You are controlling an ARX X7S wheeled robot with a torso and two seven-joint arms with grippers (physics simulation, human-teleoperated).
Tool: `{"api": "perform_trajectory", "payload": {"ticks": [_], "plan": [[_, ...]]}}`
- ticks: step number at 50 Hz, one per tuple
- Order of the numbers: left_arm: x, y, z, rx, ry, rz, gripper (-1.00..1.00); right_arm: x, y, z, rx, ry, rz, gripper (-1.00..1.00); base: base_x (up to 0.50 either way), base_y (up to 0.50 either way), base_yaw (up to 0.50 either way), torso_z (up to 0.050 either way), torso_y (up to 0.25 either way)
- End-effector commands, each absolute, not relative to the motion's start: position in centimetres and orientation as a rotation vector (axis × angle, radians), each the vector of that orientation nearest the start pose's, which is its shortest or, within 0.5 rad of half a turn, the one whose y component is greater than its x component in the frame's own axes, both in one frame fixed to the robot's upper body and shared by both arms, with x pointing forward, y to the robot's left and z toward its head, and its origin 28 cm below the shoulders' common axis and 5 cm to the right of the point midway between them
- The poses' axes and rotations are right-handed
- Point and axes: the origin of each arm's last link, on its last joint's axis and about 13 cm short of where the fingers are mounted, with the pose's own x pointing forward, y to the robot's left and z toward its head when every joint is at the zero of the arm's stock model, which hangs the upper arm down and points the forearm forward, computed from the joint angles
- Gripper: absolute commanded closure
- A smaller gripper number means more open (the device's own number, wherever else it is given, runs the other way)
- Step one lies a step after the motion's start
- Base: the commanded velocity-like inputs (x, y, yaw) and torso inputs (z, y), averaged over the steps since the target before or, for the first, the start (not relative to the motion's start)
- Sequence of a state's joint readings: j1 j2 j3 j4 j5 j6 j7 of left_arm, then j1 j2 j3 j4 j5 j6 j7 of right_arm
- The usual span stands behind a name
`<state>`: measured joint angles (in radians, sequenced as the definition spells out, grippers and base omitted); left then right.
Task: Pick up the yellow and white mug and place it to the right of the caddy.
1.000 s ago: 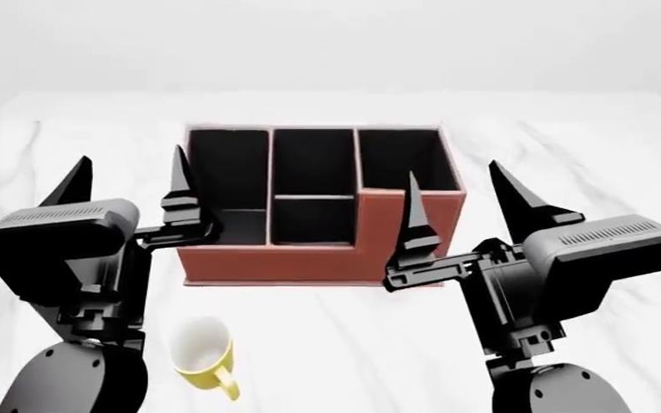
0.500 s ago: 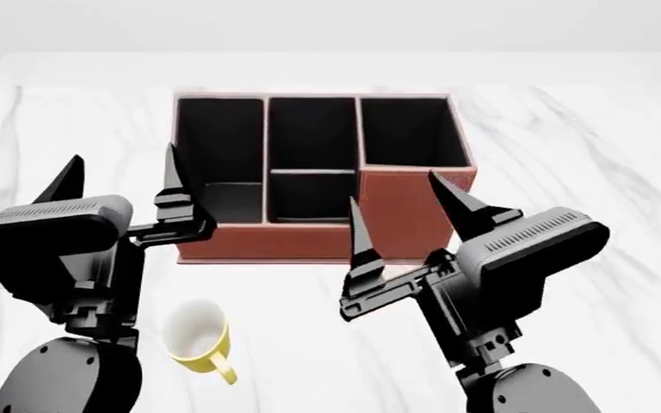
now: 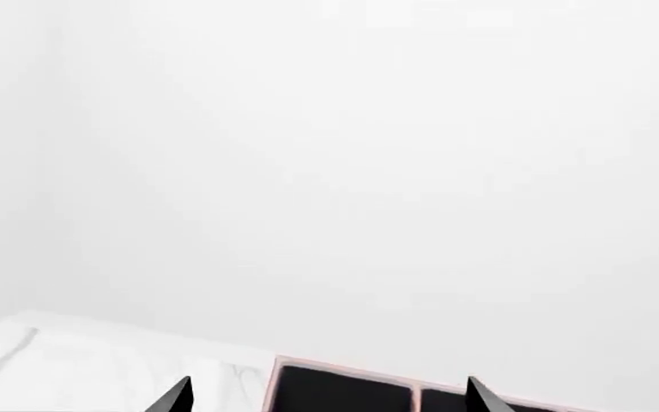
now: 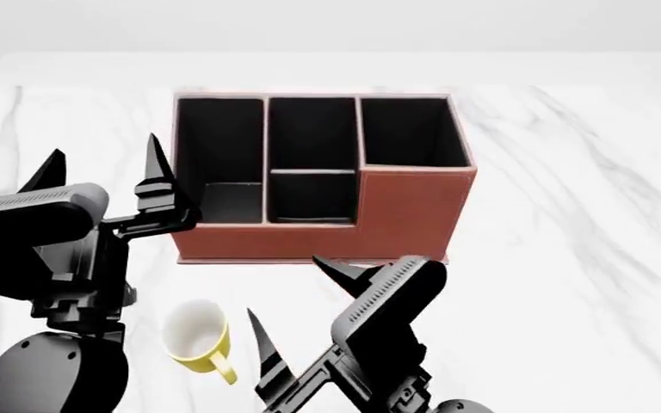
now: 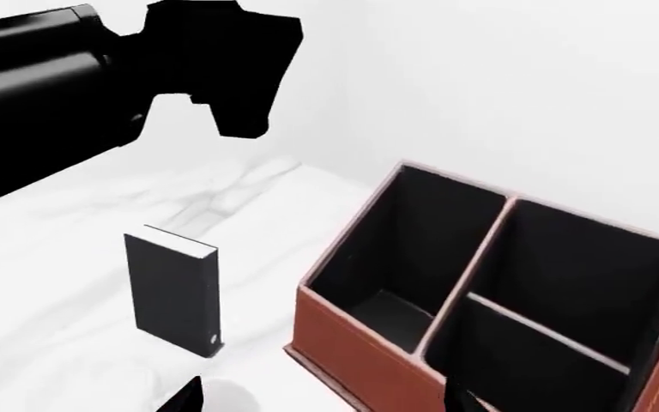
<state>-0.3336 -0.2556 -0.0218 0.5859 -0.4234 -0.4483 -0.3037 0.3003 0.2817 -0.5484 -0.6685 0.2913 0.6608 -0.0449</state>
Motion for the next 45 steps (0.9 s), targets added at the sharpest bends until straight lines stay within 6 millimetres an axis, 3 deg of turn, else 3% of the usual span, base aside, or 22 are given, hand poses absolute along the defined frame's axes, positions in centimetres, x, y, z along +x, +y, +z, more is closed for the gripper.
{"api": "perform_trajectory", "payload": {"ticks": [1,33,45], "plan": [[24.0,23.4,18.4,-0.148,-0.421,0.078,-1.0,19.2,-2.9,12.5,-0.134,-0.072,0.842,-1.0,0.0,0.0,0.0,0.0,0.0],[23.9,23.7,18.7,-0.145,-0.426,0.095,-1.0,18.3,-1.1,8.2,-0.086,0.073,0.942,-1.0,0.0,0.0,0.0,0.0,0.0],[23.8,23.7,18.8,-0.151,-0.423,0.09,-1.0,19.2,-0.9,6.9,-0.079,0.114,0.933,-1.0,0.0,0.0,0.0,0.0,0.0]]}}
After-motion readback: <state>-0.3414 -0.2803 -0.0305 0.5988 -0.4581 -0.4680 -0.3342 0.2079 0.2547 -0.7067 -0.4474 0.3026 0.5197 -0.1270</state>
